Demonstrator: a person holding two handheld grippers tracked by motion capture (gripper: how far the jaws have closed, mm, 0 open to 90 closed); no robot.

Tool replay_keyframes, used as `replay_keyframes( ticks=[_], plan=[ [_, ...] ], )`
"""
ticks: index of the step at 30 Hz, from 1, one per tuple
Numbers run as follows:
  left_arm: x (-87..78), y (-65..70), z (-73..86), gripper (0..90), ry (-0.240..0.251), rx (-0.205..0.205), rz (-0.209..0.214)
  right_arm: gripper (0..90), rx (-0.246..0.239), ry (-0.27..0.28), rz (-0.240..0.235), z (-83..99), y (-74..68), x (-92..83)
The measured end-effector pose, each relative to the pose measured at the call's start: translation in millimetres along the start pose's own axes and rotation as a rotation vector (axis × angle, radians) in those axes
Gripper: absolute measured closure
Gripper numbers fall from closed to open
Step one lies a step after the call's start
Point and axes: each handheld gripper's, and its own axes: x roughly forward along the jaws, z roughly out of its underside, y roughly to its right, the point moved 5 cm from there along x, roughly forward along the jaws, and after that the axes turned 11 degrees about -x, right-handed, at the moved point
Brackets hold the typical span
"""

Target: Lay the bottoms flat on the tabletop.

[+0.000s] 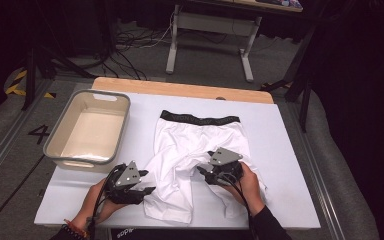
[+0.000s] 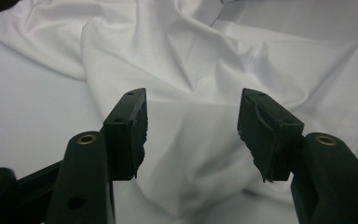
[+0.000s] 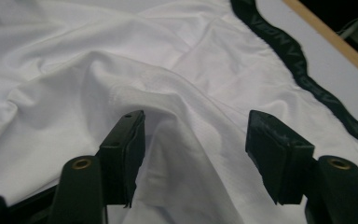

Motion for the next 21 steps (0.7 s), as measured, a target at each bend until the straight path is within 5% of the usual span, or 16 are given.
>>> replay_keyframes(
  ticks=[2, 9, 13, 21],
  plan=[
    [-2.3, 0.4, 3.8, 43.1, -0.003, -0.004, -0.001, 42.6, -0.015, -0.033, 0.003, -1.0, -0.8, 7.2],
    [-0.6, 8.3, 12.5, 42.0, -0.033, -0.005, 0.005, 82.3, -0.049, -0.066, 0.001, -0.7, -5.4, 17.7],
    [4.9, 8.3, 17.1, 40.4, -0.071, -0.015, -0.008, 87.5, -0.056, -0.051, 0.017, -0.9, -3.2, 14.3],
    [3.9, 7.0, 17.0, 40.1, -0.062, -0.022, -0.002, 87.8, 0.108, 0.088, 0.156, 11.3, 31.5, -32.0]
  ],
)
